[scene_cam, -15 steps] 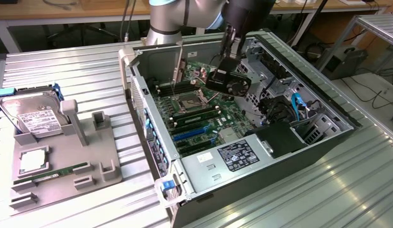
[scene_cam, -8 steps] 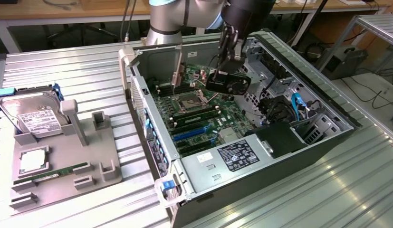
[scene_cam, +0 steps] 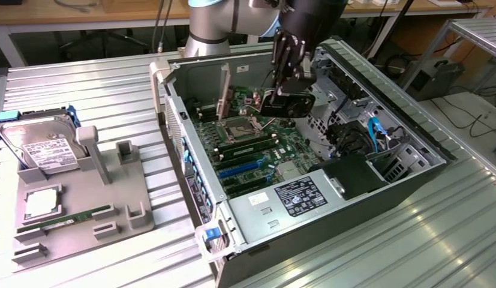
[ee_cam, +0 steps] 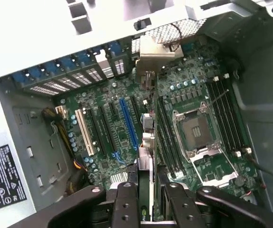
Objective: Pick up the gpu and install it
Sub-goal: 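Insert the gpu into the slot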
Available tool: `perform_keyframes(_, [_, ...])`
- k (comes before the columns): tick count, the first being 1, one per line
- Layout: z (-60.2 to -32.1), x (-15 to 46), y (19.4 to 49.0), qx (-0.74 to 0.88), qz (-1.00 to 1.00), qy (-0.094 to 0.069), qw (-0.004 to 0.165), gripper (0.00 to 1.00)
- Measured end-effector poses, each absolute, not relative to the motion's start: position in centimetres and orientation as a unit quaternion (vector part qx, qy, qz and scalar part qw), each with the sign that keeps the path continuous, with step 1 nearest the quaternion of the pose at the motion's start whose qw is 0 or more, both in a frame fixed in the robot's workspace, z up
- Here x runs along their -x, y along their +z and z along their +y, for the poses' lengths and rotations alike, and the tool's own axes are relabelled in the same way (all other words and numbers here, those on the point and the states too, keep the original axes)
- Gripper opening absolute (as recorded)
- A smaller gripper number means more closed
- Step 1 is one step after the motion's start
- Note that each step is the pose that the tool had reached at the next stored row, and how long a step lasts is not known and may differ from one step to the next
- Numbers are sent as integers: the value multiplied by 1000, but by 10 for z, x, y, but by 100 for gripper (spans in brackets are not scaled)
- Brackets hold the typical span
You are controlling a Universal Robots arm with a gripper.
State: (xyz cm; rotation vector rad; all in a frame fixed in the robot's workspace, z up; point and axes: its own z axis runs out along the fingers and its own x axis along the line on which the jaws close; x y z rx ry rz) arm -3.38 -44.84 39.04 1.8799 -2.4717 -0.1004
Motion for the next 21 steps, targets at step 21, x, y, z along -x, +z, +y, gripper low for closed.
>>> perform_keyframes(21, [-448,35,382,-755,-655,-24,20,26])
